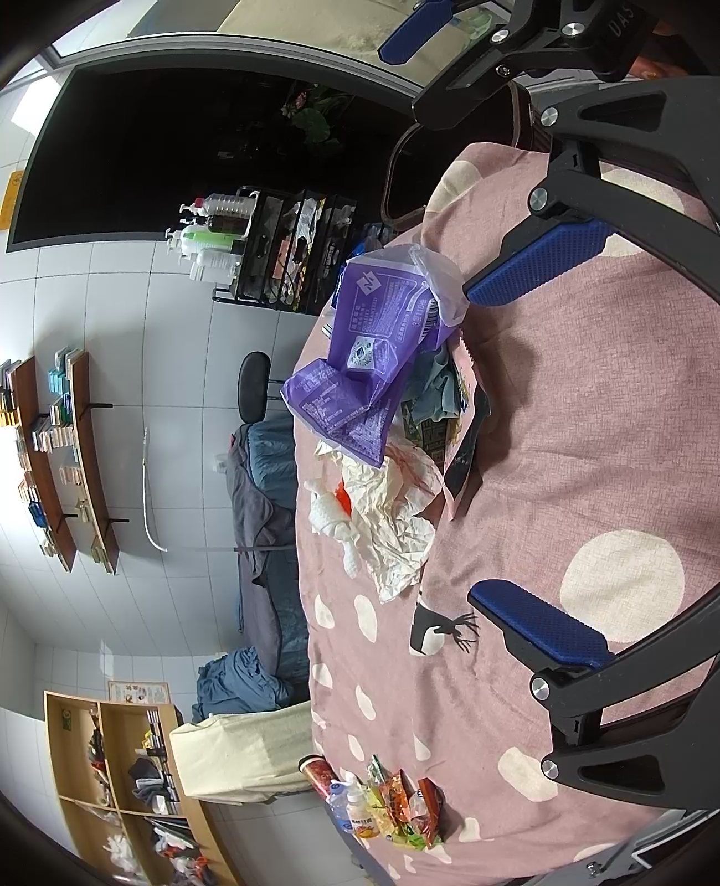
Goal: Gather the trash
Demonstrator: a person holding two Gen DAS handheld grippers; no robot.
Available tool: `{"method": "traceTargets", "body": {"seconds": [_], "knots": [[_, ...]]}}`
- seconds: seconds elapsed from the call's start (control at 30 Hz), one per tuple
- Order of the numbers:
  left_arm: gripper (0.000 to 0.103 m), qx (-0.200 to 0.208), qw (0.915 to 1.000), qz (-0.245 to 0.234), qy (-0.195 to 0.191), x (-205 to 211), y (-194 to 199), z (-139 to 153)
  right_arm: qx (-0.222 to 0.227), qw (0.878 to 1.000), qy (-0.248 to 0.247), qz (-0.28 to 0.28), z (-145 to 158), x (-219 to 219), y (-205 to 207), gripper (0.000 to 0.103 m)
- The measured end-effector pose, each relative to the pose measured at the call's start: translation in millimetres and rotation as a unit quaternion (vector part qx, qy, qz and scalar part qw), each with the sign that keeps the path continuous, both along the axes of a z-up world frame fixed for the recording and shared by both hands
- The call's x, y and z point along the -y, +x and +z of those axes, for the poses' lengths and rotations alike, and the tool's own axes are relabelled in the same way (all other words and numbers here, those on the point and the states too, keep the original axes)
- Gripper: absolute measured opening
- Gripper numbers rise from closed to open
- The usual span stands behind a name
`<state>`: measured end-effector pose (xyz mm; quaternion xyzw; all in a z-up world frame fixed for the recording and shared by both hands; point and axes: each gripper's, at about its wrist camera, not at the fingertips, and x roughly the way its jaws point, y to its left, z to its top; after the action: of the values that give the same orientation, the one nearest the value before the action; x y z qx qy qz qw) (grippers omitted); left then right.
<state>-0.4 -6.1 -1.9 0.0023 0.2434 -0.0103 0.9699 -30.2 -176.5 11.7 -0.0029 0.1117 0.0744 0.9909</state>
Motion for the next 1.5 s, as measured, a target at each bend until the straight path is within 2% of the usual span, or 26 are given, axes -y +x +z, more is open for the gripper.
{"method": "traceTargets", "body": {"seconds": [1.03, 1.27, 1.5], "knots": [[0.098, -0.007, 0.9999, -0.008, 0.0, 8.3, 3.1, -1.7, -0.006, 1.0, 0.0, 0.004, -2.4, -3.6, 2.4, 0.098], [0.098, -0.031, 0.9995, -0.011, -0.003, -5.7, 13.8, -8.2, -0.039, 0.999, -0.006, 0.004, -8.8, -3.2, 25.1, 0.098], [0.098, -0.057, 0.9977, -0.023, -0.03, -26.2, 31.3, -8.2, -0.081, 0.995, -0.002, 0.05, -5.3, -14.6, 63.5, 0.098]]}}
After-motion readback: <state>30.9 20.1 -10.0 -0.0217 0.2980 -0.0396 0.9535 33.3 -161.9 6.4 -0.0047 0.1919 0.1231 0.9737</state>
